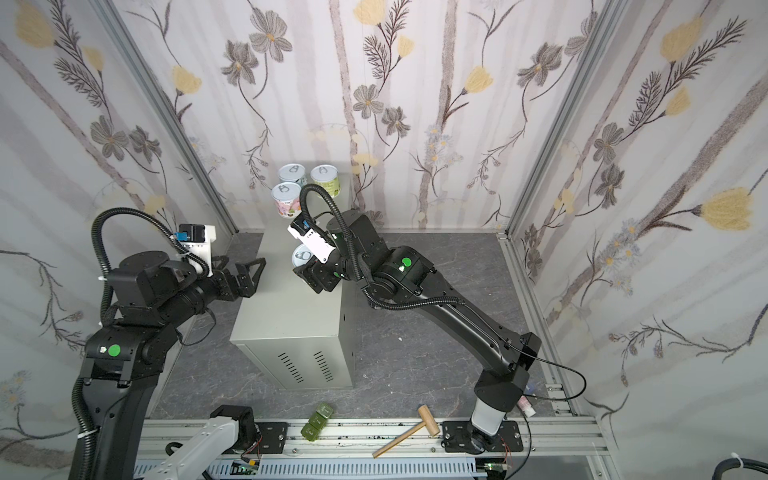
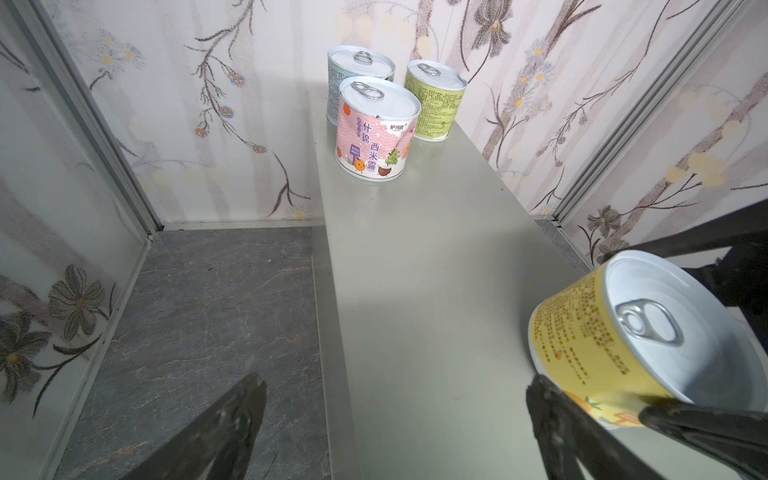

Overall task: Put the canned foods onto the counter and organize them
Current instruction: 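Carry the yellow-labelled can with the right gripper toward the pink can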

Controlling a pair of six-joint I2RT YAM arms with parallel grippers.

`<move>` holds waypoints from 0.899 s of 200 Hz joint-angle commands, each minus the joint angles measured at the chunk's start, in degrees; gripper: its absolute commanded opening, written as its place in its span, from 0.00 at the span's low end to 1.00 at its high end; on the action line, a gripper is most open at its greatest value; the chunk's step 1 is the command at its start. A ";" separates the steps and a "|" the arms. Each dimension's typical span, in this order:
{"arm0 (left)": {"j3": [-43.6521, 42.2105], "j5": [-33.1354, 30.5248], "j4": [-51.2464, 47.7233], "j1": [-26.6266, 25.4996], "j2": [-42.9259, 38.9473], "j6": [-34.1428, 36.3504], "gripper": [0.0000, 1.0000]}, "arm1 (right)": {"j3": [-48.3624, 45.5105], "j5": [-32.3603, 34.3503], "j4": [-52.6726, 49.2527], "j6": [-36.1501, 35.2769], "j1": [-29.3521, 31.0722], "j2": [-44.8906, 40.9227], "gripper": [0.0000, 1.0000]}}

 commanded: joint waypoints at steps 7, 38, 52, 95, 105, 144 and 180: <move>0.19 -0.40 0.99 -0.01 -0.19 0.47 1.00 | 0.97 0.88 2.69 -0.30 0.09 0.82 0.80; 0.21 0.36 1.20 0.04 0.06 0.23 1.00 | 0.97 1.14 3.32 0.04 0.09 0.91 0.81; 0.19 1.83 1.35 0.04 0.16 0.47 1.00 | 0.89 1.59 3.35 0.54 0.08 0.43 0.85; -0.18 13.27 1.85 -0.13 -0.28 1.66 1.00 | -5.84 1.80 7.01 1.53 0.09 -4.55 0.92; -0.37 15.22 2.07 -0.22 -0.58 1.87 1.00 | -8.13 1.68 8.31 2.12 0.05 -6.04 0.93; -1.04 20.53 2.51 -0.66 -1.78 2.85 1.00 | -14.87 1.11 11.99 3.83 0.09 -9.91 0.94; -1.03 20.80 2.51 -0.75 -2.46 2.77 1.00 | -15.95 0.02 13.88 4.73 0.09 -9.37 0.92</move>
